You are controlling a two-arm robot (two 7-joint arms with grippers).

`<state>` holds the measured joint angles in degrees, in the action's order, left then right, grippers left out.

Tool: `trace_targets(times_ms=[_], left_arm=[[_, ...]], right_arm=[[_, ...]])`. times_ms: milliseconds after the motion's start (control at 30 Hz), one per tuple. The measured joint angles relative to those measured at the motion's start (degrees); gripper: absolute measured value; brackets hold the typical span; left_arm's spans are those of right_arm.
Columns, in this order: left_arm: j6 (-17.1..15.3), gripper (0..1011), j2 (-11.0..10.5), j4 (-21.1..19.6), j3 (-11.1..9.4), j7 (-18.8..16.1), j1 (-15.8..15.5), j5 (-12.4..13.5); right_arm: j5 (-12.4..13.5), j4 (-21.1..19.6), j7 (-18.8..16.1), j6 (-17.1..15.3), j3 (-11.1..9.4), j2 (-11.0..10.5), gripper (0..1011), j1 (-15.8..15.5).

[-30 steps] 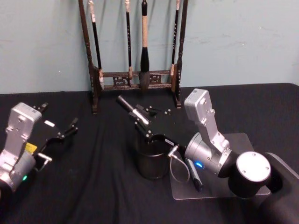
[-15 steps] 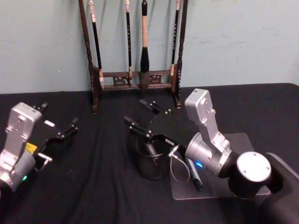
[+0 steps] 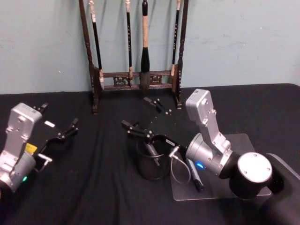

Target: Pick up the water-based marker from the table and place it into the pen holder.

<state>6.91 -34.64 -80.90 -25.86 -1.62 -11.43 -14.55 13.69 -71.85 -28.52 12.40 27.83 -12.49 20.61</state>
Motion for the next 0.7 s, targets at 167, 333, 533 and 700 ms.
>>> trace_targets(times_ms=[167, 333, 533, 700], left_arm=[[0.0, 1009, 0.0, 0.0, 0.0, 0.0, 0.0, 0.0], [0.0, 1009, 0.0, 0.0, 0.0, 0.0, 0.0, 0.0], [0.0, 1009, 0.0, 0.0, 0.0, 0.0, 0.0, 0.0], [0.0, 1009, 0.0, 0.0, 0.0, 0.0, -0.01, 0.0]], right_arm=[[0.0, 0.0, 0.0, 0.0, 0.0, 0.0, 1003, 0.0], [0.11, -0.39, 0.0, -0.01, -0.22, -0.36, 1002, -0.36], [0.67, -2.03, 0.07, -0.3, -1.0, -1.42, 1002, -1.31], [1.22, -4.18, 0.82, -1.21, -1.94, -2.52, 1002, -2.72]])
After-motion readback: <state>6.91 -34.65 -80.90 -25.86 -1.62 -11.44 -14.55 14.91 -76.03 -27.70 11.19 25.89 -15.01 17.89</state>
